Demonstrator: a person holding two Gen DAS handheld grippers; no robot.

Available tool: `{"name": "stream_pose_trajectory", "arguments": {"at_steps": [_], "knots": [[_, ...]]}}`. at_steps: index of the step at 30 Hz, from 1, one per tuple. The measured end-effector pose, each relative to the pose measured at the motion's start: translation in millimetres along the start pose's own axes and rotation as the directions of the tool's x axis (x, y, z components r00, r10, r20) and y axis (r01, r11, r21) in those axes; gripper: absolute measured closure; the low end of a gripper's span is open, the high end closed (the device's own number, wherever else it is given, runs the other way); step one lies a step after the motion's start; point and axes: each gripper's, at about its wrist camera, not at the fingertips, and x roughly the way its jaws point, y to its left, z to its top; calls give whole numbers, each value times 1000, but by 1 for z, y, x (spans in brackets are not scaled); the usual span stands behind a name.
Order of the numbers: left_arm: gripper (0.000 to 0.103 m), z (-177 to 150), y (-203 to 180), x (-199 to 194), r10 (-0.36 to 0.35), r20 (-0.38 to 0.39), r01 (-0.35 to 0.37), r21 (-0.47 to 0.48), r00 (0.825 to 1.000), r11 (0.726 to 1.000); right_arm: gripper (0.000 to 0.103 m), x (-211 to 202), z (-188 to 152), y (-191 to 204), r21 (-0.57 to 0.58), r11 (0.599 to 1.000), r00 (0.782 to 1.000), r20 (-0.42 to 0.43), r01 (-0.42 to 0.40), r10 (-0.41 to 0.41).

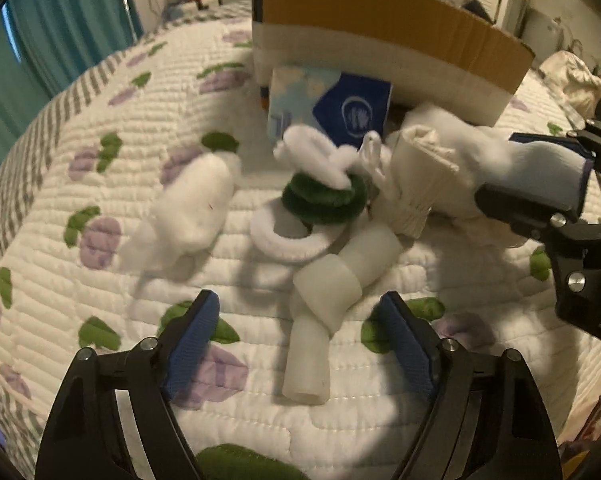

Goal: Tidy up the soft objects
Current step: 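Grasp the white glove with the right gripper while the left grasps a white sock, then drop the white glove and white sock into the cardboard box with both grippers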

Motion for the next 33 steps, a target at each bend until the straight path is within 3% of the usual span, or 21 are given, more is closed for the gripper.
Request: {"name": "stream_pose_trajectory", "arguments": {"at_steps": [2,8,15,23,33], "knots": [[35,-1,0,1,-18,-4,18,2,1000,1000,69,-2,-1,0,-5,1000,1000,-1,5,-5],[74,0,-4,-4,-56,3,55,19,998,998,75,-24,2,-6,8,1000,999,35,23,-23],[76,1,-4,-21,-73,39,72,27,997,997,76,-64,9,-13,32,998,994,94,52,-55],[76,8,-1,-74,-84,162,80,31,983,996,76,-117,26,-26,120,990,977,192,68,-90],[76,72,3,-139,-106,360,87,70,927,994,76,-170,68,-43,186,978,934,325,94,-151]]}}
